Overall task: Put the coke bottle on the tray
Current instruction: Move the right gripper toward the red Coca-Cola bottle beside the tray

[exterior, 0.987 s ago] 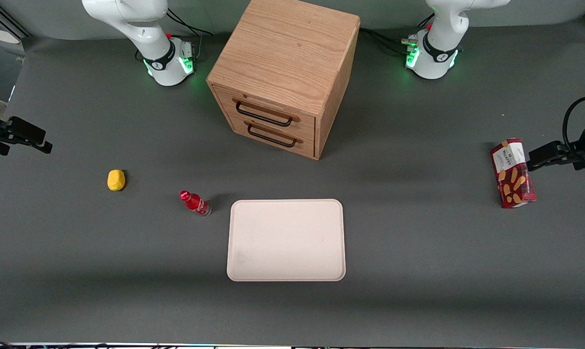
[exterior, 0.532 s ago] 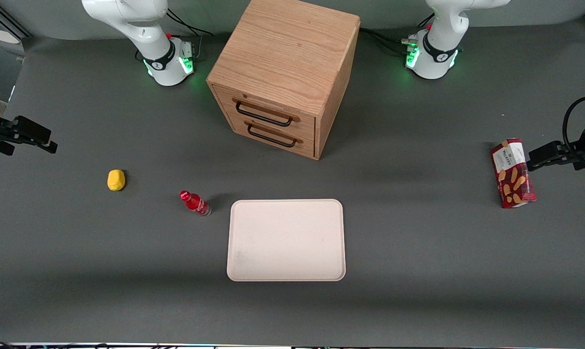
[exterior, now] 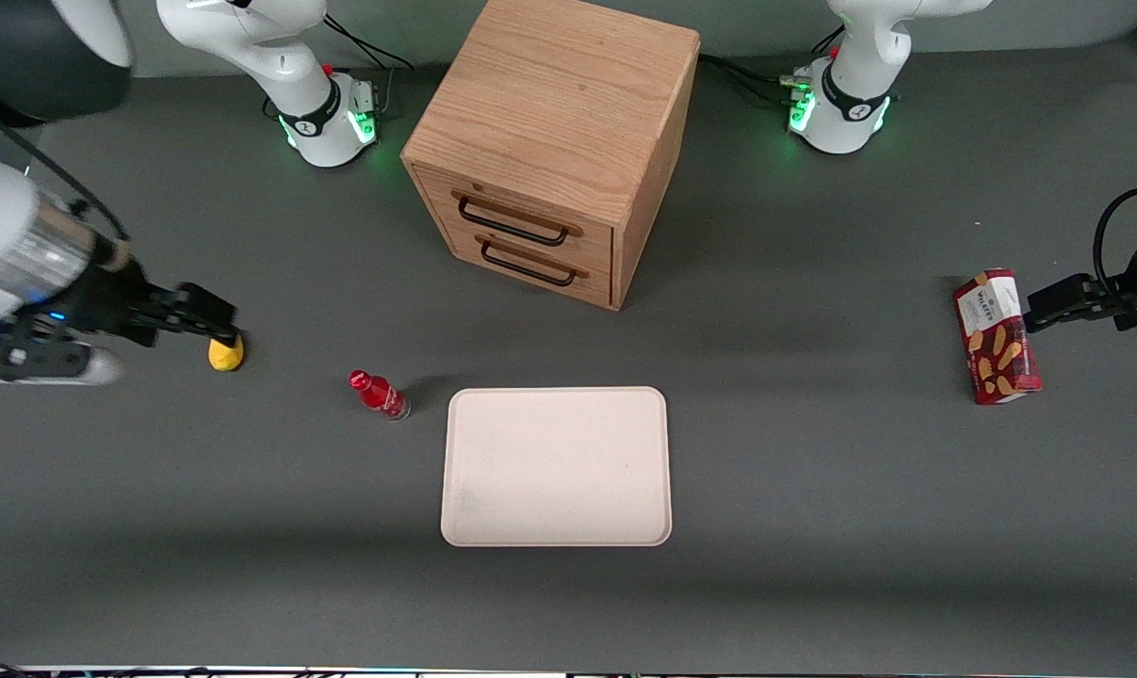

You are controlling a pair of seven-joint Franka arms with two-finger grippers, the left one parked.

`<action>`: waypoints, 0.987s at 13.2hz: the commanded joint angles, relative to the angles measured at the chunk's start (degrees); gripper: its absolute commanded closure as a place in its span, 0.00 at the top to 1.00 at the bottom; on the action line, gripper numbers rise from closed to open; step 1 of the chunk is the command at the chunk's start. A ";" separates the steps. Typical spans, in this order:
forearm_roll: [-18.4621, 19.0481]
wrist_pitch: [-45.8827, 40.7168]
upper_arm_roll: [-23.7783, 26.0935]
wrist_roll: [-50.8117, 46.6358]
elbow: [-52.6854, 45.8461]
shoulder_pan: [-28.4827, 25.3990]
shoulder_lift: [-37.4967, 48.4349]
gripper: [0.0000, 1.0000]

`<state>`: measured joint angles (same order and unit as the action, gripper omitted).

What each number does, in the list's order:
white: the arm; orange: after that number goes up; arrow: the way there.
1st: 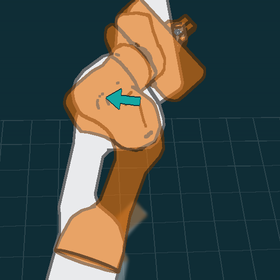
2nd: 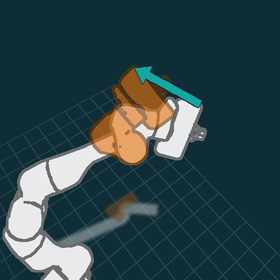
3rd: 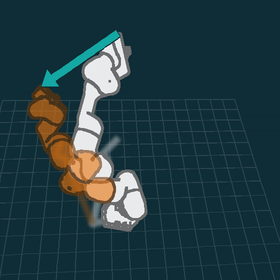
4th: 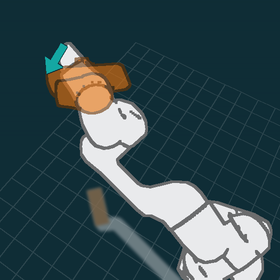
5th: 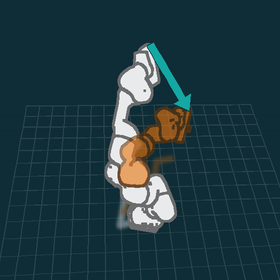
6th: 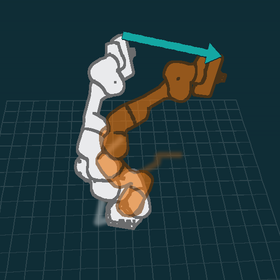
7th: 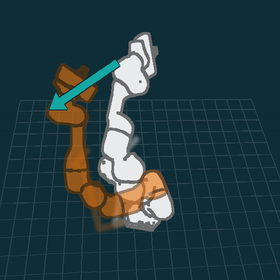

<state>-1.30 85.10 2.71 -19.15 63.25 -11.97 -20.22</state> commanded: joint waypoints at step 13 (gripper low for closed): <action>6.22 -1.96 7.04 -2.47 -3.76 -1.04 -7.55 0.99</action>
<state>4.12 83.00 9.39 -22.91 59.12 -12.95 -26.10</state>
